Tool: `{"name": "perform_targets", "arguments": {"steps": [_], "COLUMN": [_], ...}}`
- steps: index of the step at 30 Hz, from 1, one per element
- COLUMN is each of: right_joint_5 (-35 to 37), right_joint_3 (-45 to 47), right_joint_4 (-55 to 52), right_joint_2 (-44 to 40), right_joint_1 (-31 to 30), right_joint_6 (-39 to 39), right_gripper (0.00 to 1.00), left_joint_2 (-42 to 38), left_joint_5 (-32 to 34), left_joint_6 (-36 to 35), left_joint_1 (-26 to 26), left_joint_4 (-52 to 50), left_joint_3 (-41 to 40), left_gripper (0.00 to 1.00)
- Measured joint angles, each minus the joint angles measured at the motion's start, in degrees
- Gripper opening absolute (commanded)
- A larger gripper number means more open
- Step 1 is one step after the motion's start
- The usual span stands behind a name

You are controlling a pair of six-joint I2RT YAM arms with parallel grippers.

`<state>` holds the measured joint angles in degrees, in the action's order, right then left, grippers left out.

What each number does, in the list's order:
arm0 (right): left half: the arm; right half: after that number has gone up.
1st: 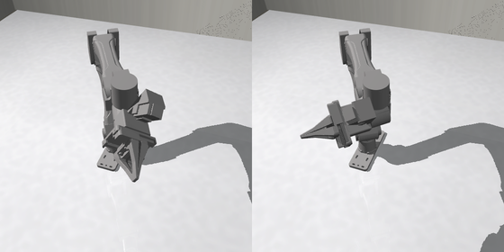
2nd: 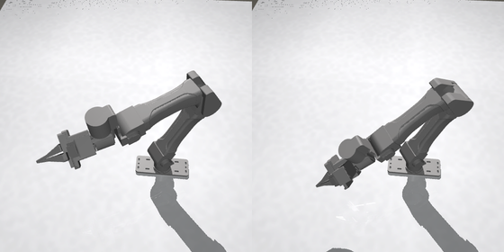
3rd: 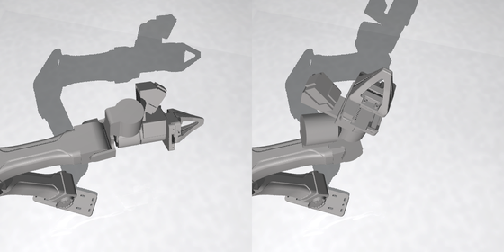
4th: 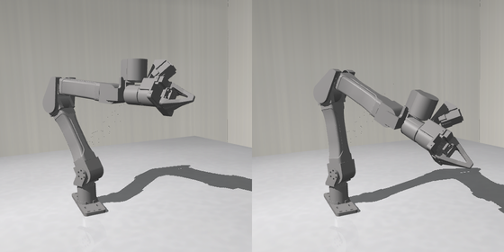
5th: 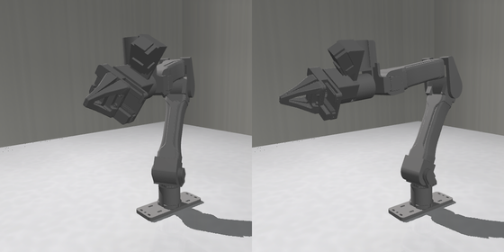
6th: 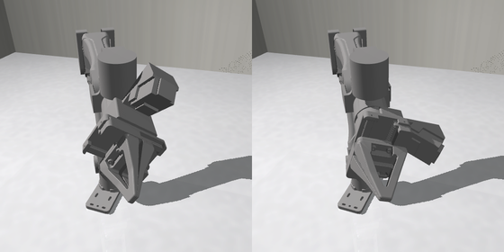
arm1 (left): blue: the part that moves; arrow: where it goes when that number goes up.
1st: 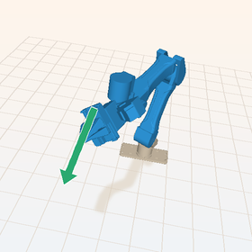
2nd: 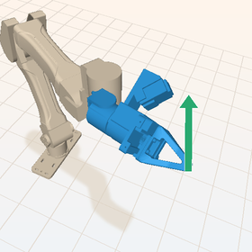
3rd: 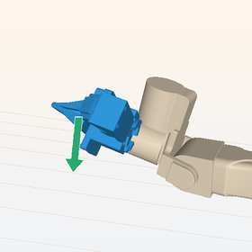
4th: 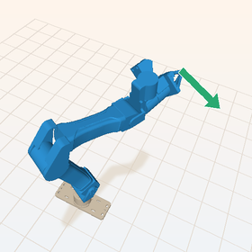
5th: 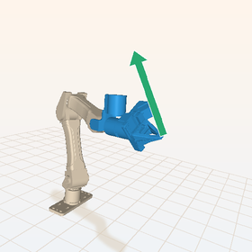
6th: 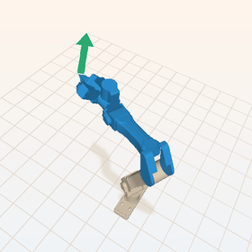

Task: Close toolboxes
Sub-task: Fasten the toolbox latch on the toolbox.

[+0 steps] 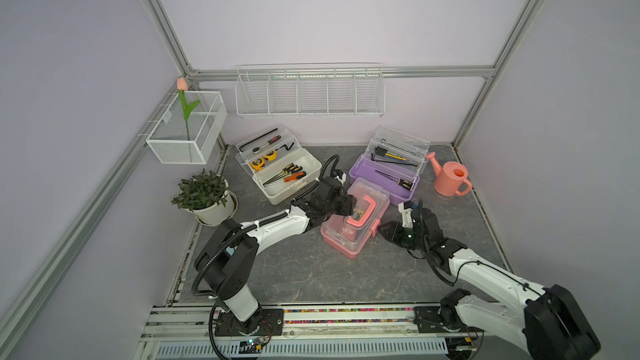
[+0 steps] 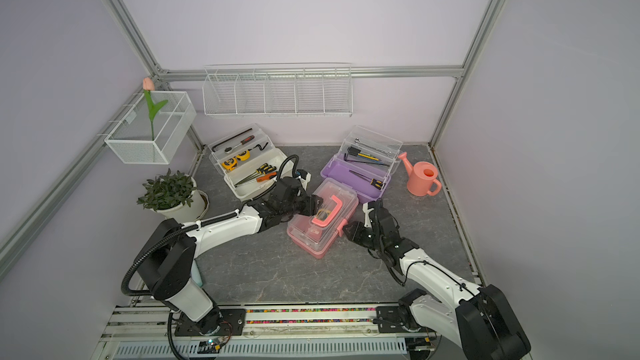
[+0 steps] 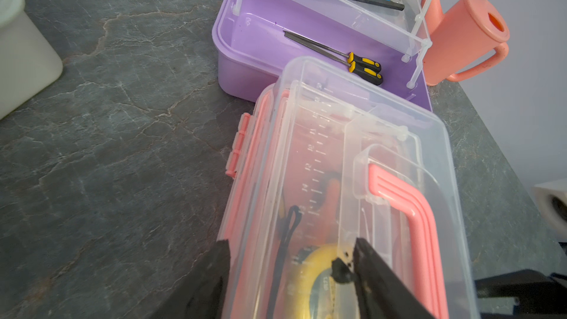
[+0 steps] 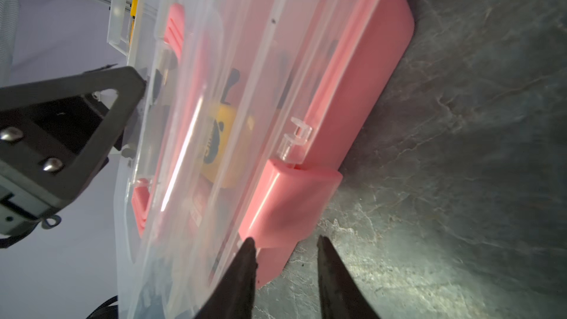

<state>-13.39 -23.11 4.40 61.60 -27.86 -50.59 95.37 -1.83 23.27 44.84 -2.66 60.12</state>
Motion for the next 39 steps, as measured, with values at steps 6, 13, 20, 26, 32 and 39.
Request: {"name": "perform_targets", "arguments": {"steps": [6, 13, 20, 26, 32, 39], "right_joint_5": [0.04, -0.04, -0.15, 0.31, 0.26, -1.03], "right_joint_3": [0.92, 0.94, 1.55, 4.13, 6.84, 8.57], "right_joint_4": [4.52, 10.67, 13.66, 17.4, 23.15, 35.65], "right_joint_2": [0.48, 4.79, 6.14, 5.14, 5.81, 12.5], "right_joint_1": [0.0, 0.0, 0.09, 0.17, 0.11, 0.39], "right_joint_6": [-1.73, -2.78, -3.72, -4.83, -6.12, -9.31], "right_gripper": [0.29, 0.28, 0.28, 0.28, 0.32, 0.32], "left_joint_2": [0.22, 0.31, 0.48, 0.52, 0.63, 1.31], "left_joint_5": [-0.26, -0.9, -1.29, -1.79, -2.56, -2.69], "left_joint_6": [-0.39, -1.01, -1.25, -1.22, -1.22, -1.22], "left_joint_1": [-0.17, -0.35, -0.81, -1.09, -1.38, -1.88], "left_joint_4": [0.39, 0.66, 2.16, 3.48, 4.39, 5.84], "left_joint_3": [0.0, -0.07, -0.55, -1.11, -1.51, -1.53], "left_gripper": [0.62, 0.61, 0.53, 0.52, 0.52, 0.52]}}
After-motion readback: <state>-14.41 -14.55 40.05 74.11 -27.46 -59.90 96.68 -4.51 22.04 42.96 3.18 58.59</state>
